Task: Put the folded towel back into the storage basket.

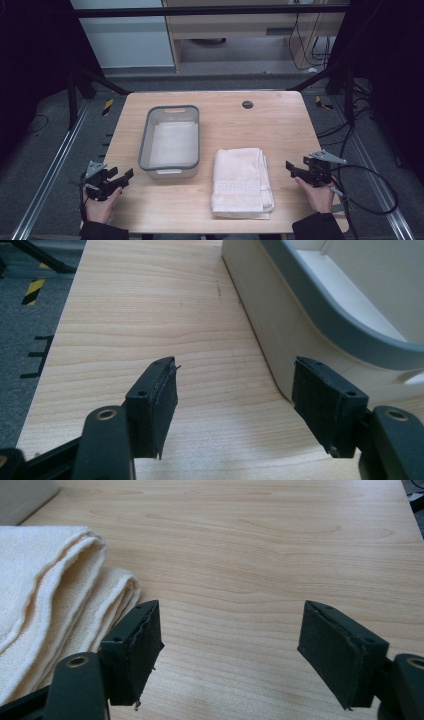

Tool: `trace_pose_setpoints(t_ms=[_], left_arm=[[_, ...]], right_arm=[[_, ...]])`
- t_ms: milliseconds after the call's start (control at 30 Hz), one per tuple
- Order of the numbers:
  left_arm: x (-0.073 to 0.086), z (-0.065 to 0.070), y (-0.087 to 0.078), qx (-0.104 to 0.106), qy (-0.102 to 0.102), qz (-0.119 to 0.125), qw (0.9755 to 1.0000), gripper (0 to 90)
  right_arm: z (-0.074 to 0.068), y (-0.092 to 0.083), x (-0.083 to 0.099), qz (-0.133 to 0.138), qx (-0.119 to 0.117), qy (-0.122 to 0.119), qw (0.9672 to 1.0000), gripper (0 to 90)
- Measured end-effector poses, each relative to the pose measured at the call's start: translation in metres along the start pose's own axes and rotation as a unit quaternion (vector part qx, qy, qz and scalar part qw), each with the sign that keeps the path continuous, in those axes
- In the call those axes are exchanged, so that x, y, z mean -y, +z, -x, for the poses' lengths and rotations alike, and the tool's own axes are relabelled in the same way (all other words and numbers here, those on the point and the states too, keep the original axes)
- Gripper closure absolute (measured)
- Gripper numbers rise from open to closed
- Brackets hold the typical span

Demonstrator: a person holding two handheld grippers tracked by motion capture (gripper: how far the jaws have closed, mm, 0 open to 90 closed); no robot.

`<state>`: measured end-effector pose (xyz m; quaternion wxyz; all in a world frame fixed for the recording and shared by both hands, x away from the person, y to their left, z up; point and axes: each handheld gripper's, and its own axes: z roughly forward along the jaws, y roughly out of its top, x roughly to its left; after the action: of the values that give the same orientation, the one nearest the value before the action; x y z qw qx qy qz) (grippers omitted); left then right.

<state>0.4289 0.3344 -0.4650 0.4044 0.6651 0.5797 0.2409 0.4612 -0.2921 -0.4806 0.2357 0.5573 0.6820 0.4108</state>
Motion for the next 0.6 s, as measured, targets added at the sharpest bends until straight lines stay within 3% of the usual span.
trace_pose_setpoints(t_ms=[400,600], left_arm=[[-0.004,0.011,-0.009,0.013,0.015,0.024,0.9995,34.6],[-0.008,0.018,-0.017,0.026,0.016,0.043,0.9986,39.6]], right_arm=[[-0.008,-0.003,-0.005,0.006,-0.012,-0.015,0.9998,26.0],[-0.011,-0.007,-0.009,0.018,-0.017,-0.016,0.9996,27.7]])
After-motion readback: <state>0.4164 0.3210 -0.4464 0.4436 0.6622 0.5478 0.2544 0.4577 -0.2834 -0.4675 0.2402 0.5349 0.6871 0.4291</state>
